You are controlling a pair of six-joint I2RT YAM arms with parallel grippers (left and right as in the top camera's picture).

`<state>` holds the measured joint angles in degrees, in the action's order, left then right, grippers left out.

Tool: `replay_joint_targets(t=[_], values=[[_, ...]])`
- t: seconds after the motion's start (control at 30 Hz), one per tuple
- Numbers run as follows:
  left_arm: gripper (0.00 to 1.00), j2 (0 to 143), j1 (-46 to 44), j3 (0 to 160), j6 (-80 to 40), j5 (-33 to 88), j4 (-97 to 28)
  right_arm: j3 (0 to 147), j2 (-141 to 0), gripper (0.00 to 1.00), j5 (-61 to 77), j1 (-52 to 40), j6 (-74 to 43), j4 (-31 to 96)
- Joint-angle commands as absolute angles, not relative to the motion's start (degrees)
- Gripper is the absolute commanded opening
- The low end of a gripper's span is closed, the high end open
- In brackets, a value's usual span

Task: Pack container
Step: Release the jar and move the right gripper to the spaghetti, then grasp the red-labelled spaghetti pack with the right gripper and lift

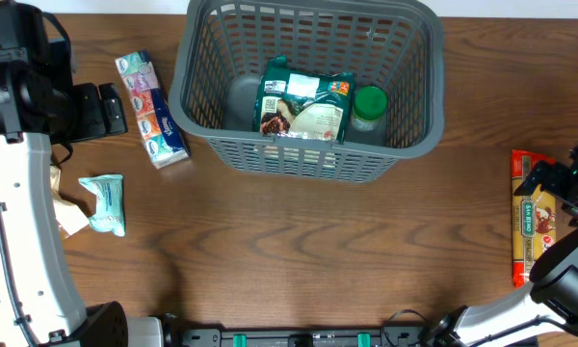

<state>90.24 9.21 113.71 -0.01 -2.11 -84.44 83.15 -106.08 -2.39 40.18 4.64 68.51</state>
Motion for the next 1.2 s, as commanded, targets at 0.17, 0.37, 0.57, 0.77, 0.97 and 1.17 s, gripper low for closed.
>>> replay_joint_targets(t=[0.17,0.37,0.57,0.77,0.97,1.17], values=[[0.99,90.3,9.4,113.4,0.4,-2.2,-84.6,78.0,-104.8,0.99,-2.7,40.5,11.3,58.4],[0.99,90.3,9.4,113.4,0.4,-2.2,-84.6,77.8,-105.0,0.99,-0.5,40.5,15.7,54.3],[0.99,90.3,9.4,113.4,0.4,-2.2,-83.8,74.9,-105.0,0.99,0.4,40.5,16.9,49.6],[0.99,90.3,9.4,113.4,0.4,-2.2,-83.5,70.7,-105.0,0.99,0.0,41.1,17.2,46.8],[0.99,90.3,9.4,113.4,1.3,-2.2,-83.5,64.4,-105.0,0.99,-0.2,41.7,17.2,42.8],[0.99,90.3,9.4,113.4,1.5,-2.2,-83.5,60.9,-105.0,0.99,-0.2,42.1,17.2,39.0]])
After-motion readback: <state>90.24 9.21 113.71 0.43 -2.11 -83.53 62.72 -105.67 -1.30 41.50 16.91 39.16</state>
